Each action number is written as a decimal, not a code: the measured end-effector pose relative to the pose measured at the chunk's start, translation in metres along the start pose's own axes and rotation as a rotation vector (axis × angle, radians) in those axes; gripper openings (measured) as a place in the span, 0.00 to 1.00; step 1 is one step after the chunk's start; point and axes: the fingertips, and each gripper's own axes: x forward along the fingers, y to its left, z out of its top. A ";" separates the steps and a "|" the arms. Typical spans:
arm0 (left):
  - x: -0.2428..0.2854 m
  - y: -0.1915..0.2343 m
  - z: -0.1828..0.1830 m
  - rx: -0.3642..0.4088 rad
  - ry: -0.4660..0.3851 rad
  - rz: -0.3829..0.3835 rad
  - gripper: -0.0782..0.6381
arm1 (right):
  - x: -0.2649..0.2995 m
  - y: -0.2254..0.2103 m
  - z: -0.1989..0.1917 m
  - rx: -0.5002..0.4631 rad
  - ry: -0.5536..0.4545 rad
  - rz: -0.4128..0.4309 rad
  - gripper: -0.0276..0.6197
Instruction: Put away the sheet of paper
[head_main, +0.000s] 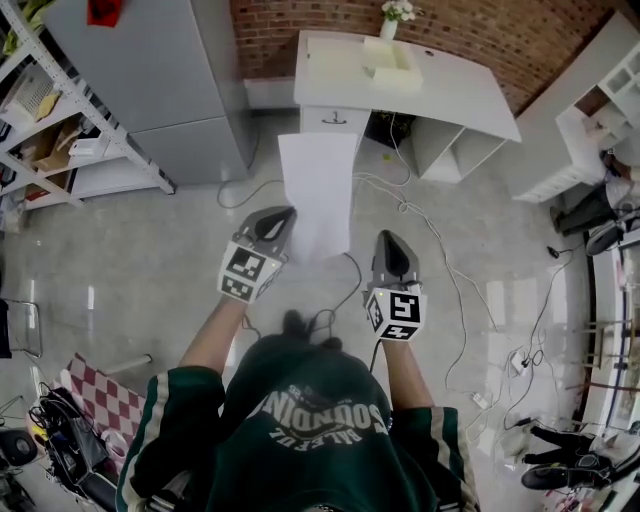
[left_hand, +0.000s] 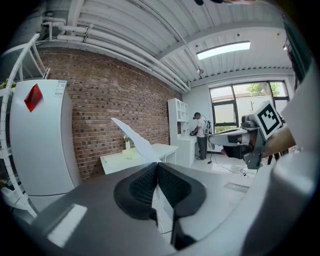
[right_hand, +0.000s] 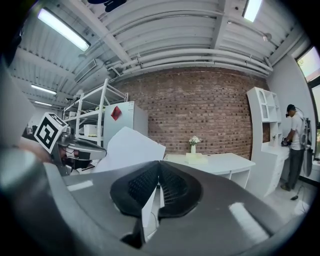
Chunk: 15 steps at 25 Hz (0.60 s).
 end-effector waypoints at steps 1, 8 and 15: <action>0.002 0.000 0.001 0.001 0.000 -0.003 0.13 | 0.001 -0.001 0.000 0.001 0.001 -0.003 0.03; 0.011 0.012 -0.002 0.025 -0.012 -0.031 0.13 | 0.012 0.001 0.002 0.010 -0.010 -0.036 0.03; 0.010 0.026 -0.006 0.027 -0.010 -0.062 0.13 | 0.016 0.015 -0.003 0.018 0.002 -0.073 0.03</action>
